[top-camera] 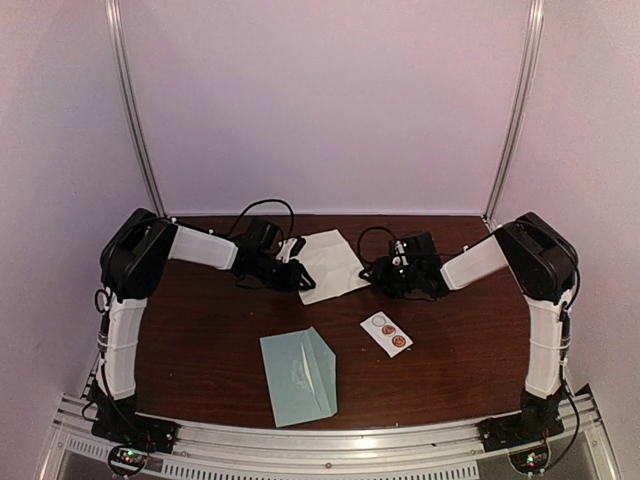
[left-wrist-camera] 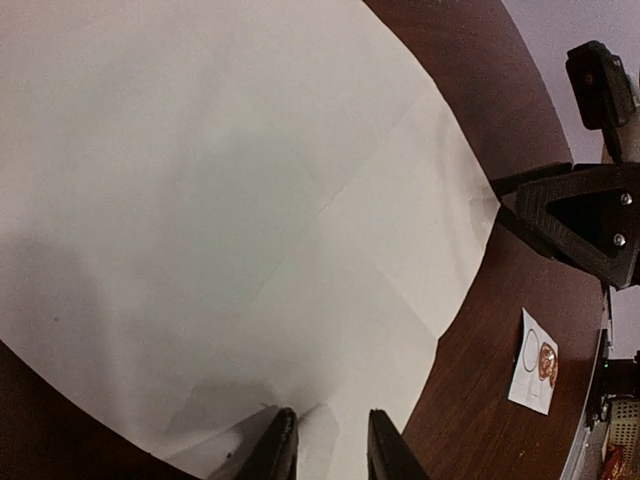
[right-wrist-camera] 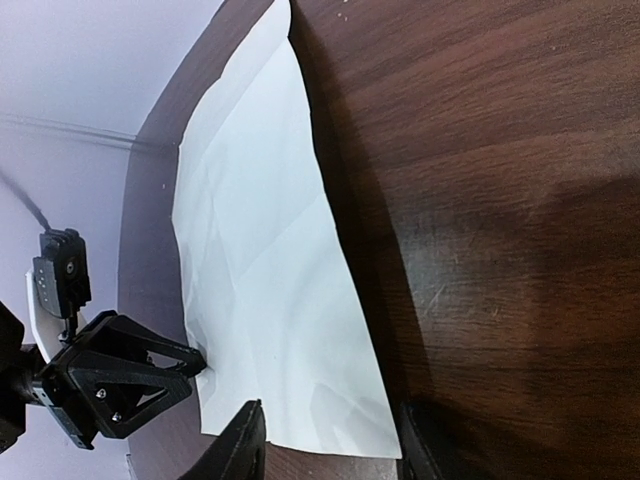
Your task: Place the letter into the envelope and seal it
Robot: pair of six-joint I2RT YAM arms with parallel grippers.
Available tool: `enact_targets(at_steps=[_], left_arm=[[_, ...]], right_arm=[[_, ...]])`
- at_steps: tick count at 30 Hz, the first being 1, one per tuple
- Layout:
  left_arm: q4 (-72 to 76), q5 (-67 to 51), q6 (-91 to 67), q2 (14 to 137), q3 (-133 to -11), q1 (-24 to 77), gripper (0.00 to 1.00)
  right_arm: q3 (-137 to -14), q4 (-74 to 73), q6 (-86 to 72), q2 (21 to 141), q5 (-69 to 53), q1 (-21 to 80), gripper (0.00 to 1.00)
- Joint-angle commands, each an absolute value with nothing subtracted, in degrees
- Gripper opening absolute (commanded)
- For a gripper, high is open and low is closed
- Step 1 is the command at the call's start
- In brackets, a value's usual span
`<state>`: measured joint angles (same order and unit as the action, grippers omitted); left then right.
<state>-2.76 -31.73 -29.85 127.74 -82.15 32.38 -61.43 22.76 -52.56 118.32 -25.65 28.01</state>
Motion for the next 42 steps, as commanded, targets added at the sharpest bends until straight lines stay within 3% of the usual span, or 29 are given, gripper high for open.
enact_targets(at_steps=[1,7,15,17,21,31,35,40,42], left_arm=[[-3.97,-31.3,-29.52,128.98,-83.06,32.78,0.26],[-3.69,-31.91,-29.6,128.87,-82.99,32.78,0.26],[-1.76,-32.96,-29.36,126.56,-82.14,32.78,0.27],[-1.61,-32.92,-29.48,126.2,-82.01,32.78,0.27],[-1.07,-33.49,-29.83,125.79,-81.59,32.78,0.27],[-0.42,-33.96,-30.41,125.46,-81.21,32.78,0.27],[-0.38,-33.91,-30.4,125.42,-81.13,32.78,0.27],[0.4,-34.26,-30.5,124.97,-80.58,32.78,0.28],[2.02,-34.28,-30.66,124.26,-79.96,32.87,0.3]], right_arm=[[-61.9,25.09,-54.32,120.04,-26.69,28.72,0.43],[-62.44,27.72,-55.49,120.82,-26.88,29.21,0.35],[-62.26,37.3,-55.68,120.35,-29.28,29.31,0.12],[-62.18,37.57,-55.66,119.61,-29.21,29.33,0.14],[-61.73,37.45,-55.87,119.23,-28.62,29.51,0.28],[-61.91,36.93,-56.22,121.27,-25.16,30.32,0.42],[-62.84,37.13,-56.15,121.72,-24.09,30.48,0.3],[-63.86,37.38,-55.86,121.87,-22.98,30.49,0.0],[-64.19,37.68,-55.09,121.63,-23.26,30.49,0.0]])
